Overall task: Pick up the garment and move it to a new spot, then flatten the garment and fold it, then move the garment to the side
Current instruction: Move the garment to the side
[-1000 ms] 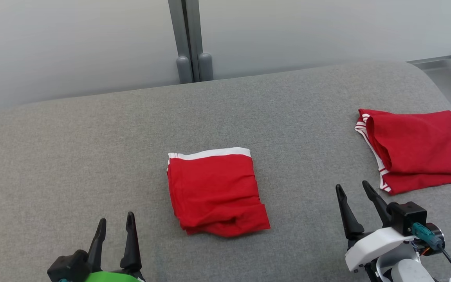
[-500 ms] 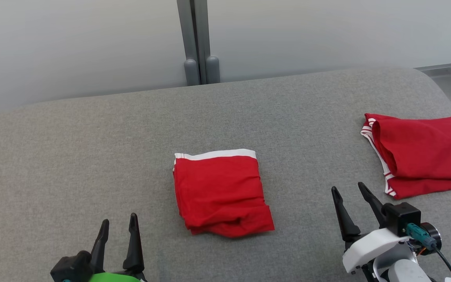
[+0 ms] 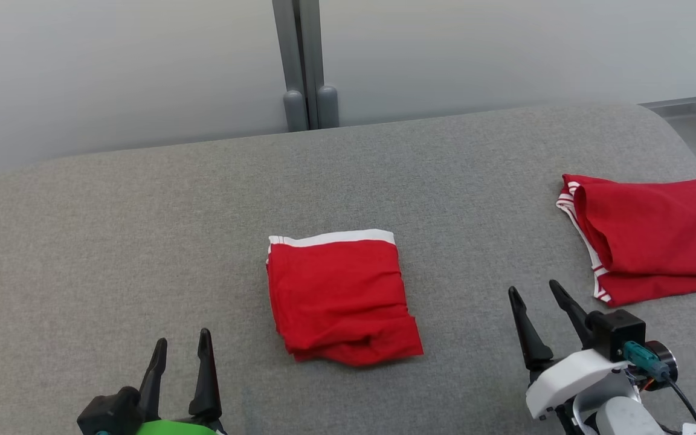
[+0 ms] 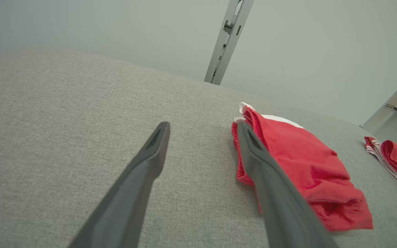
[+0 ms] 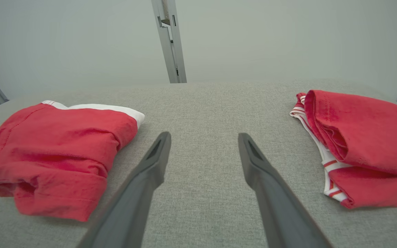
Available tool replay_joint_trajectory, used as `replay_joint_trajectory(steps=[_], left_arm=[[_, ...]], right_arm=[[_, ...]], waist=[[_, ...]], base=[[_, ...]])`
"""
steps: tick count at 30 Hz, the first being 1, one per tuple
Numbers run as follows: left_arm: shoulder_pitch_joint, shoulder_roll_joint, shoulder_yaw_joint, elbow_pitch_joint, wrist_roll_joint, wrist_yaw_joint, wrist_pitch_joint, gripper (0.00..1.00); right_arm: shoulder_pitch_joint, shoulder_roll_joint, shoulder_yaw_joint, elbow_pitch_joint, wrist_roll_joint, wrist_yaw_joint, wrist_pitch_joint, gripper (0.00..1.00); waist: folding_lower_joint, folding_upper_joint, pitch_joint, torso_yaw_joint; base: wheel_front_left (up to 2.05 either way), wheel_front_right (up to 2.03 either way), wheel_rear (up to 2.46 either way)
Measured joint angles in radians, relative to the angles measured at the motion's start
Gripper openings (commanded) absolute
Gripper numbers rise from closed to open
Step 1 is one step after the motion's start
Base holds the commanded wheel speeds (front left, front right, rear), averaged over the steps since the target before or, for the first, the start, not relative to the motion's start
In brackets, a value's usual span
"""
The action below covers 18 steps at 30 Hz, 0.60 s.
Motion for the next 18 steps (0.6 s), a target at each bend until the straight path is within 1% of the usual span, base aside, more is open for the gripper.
replay_joint_trajectory(steps=[5, 7, 12, 16, 18], left_arm=[[-0.001, 0.000, 0.002, 0.003, 0.001, 0.000, 0.000, 1.00], [-0.003, 0.000, 0.003, 0.006, 0.007, 0.000, 0.000, 1.00], [-0.024, 0.000, 0.022, 0.009, 0.017, 0.000, 0.000, 1.00], [-0.035, 0.000, 0.031, 0.015, 0.024, -0.004, 0.000, 1.00], [-0.042, 0.000, 0.034, 0.016, 0.024, -0.005, 0.000, 1.00]], right_arm=[[-0.052, 0.001, 0.025, 0.034, -0.026, 0.000, 0.005, 1.00], [-0.093, 0.000, 0.037, 0.037, -0.026, 0.000, 0.034, 1.00], [-0.215, 0.000, 0.067, 0.049, 0.004, 0.000, 0.156, 1.00], [-0.298, 0.000, 0.088, 0.082, 0.013, 0.000, 0.270, 1.00], [-0.327, 0.000, 0.106, 0.101, 0.036, 0.000, 0.322, 1.00]], waist=[[0.0000, 0.0000, 0.004, 0.001], [0.0000, 0.0000, 0.005, 0.004], [0.0000, 0.0000, 0.015, 0.021], [0.0000, 0.0000, 0.025, 0.046], [0.0000, 0.0000, 0.030, 0.062]], base=[[0.00, 0.00, 0.00], [0.00, 0.00, 0.00], [0.00, 0.00, 0.00], [0.00, 0.00, 0.00], [0.00, 0.00, 0.00]])
